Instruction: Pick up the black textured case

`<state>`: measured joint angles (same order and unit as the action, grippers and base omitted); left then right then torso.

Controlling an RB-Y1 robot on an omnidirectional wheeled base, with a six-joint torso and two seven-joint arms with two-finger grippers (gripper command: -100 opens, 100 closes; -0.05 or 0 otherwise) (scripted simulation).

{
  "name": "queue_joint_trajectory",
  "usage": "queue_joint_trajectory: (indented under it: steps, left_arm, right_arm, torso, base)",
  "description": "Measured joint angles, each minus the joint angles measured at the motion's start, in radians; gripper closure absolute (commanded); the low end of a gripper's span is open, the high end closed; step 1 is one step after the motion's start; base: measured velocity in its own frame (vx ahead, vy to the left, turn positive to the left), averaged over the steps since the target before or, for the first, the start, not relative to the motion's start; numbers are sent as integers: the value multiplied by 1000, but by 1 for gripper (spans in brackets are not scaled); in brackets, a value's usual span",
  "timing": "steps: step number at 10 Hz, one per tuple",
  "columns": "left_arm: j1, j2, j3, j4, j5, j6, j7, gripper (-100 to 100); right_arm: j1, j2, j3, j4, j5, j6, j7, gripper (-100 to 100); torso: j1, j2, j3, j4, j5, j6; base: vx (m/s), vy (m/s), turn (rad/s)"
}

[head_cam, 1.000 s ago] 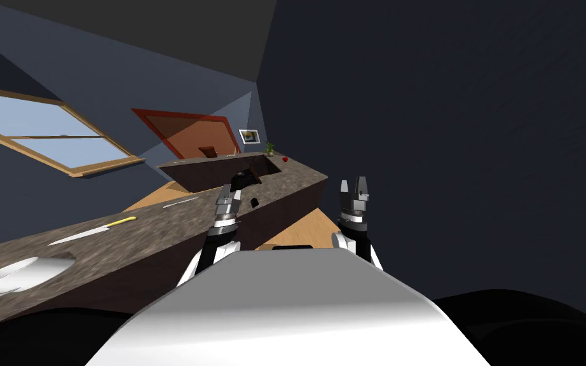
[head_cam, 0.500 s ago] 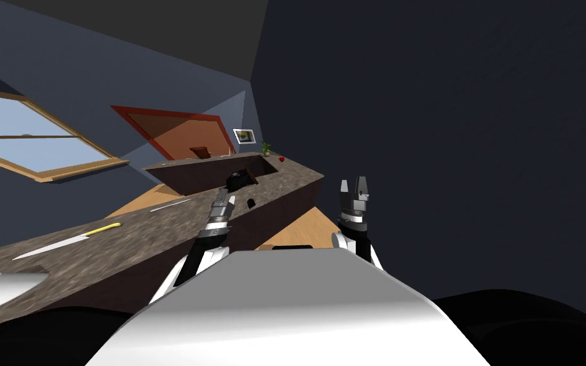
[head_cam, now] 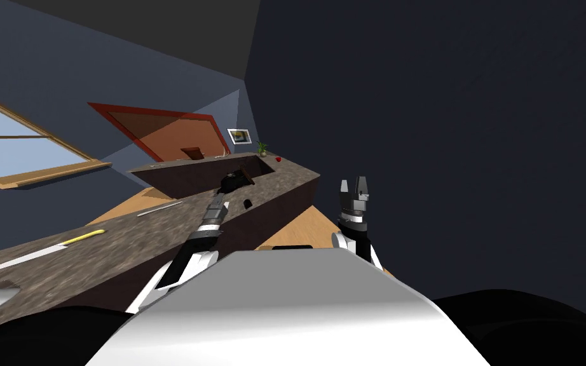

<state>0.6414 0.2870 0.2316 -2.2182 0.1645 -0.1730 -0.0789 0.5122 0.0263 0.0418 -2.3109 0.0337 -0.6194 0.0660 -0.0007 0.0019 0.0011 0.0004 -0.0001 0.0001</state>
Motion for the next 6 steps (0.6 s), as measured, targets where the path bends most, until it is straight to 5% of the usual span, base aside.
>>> queue_joint_trajectory:
  steps: [6]
  left_arm:
    - [77, 125, 128, 30, 146, 170, -60, -100]
  right_arm:
    - [0, 0, 0, 0, 0, 0, 0, 0]
  torso:
    - [0, 0, 0, 0, 0, 0]
  base:
    - [-17, -18, -84]
